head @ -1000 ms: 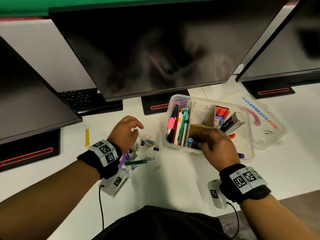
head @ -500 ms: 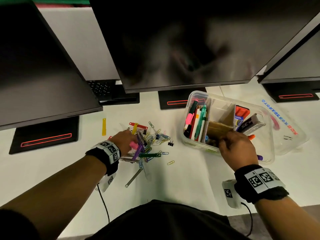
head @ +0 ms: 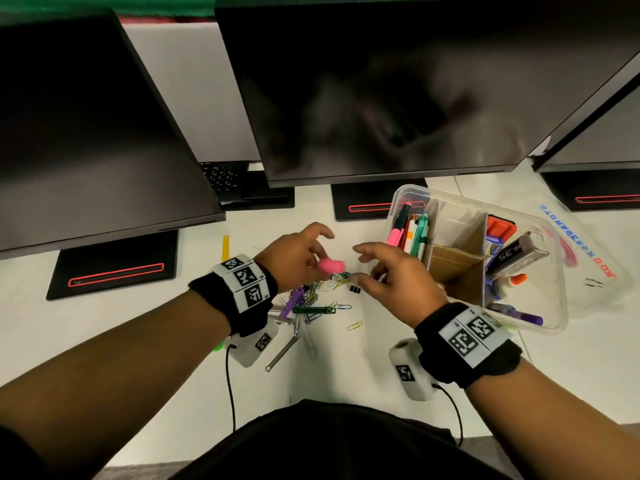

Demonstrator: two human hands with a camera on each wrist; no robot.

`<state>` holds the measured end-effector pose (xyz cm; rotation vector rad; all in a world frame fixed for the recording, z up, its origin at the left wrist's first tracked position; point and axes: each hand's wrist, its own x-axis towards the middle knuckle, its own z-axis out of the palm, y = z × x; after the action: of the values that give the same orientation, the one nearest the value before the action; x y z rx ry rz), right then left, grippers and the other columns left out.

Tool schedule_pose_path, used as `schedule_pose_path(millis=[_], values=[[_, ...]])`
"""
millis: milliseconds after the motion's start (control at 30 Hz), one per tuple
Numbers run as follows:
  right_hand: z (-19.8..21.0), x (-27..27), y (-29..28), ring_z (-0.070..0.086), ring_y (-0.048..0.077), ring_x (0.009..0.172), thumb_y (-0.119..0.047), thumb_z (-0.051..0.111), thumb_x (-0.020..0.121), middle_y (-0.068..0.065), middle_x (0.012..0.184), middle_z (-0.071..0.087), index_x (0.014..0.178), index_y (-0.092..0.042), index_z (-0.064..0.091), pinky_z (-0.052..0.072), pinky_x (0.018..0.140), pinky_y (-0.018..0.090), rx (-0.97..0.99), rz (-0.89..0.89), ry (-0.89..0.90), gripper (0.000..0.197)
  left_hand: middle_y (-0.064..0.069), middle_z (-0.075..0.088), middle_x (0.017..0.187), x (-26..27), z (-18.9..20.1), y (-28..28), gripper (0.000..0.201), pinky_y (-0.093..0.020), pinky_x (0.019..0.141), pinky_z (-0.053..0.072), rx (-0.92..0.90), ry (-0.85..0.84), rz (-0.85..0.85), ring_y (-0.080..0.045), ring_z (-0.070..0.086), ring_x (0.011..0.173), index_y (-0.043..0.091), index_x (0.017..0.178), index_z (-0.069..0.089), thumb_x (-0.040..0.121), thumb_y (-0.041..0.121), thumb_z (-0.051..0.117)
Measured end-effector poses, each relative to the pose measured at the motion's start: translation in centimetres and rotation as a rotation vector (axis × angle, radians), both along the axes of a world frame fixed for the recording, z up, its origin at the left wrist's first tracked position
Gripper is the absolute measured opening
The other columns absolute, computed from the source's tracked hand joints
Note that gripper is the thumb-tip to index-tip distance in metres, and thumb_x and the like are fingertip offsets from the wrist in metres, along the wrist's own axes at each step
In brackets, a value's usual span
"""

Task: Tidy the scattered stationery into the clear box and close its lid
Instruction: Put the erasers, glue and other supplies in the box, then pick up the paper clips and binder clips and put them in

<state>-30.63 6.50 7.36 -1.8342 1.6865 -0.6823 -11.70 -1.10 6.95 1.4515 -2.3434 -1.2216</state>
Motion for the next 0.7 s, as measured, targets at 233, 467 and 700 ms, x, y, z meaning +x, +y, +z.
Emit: schedule_pose_path(millis=[233,467,700], values=[[-0.1,1.4,-0.5,0.06,0.012,0.067,-0.022,0.069,0.083,-0.007,0.081,0.063,0.095,-0.017,0.069,0.051,0.063,0.022,0.001,-0.062,-0.138,0.013,0.011,0.063,0.09,-1.0,0.6,1.0,0.064,-0.026,0.079,0.054,0.031,0.156,0.019,-0.012,0.064,0.079,0.028,0.124,0.041,0.073,0.015,0.078],[0.6,-4.3,0.7,0.058,0.018,0.076,-0.005,0.067,0.08,-0.006,0.086,0.053,0.081,-0.013,0.065,0.051,0.072,0.022,-0.244,-0.459,-0.104,0.008,0.006,0.054,0.109,1.6,-3.1,-0.7,0.04,-0.023,0.087,0.044,-0.083,-0.198,-0.078,-0.015,0.057,0.101,0.023,0.119,0.056,0.082,0.023,0.069],[-1.8,-7.9,2.7,0.055,0.033,0.083,0.0,0.062,0.075,0.018,0.094,0.059,0.088,-0.003,0.069,0.043,0.078,0.028,-0.159,-0.56,0.237,0.014,-0.005,0.047,0.132,5.7,-7.1,-1.3,0.045,-0.034,0.106,0.037,-0.098,-0.473,-0.051,-0.026,0.043,0.126,0.021,0.125,0.052,0.083,0.021,0.066]])
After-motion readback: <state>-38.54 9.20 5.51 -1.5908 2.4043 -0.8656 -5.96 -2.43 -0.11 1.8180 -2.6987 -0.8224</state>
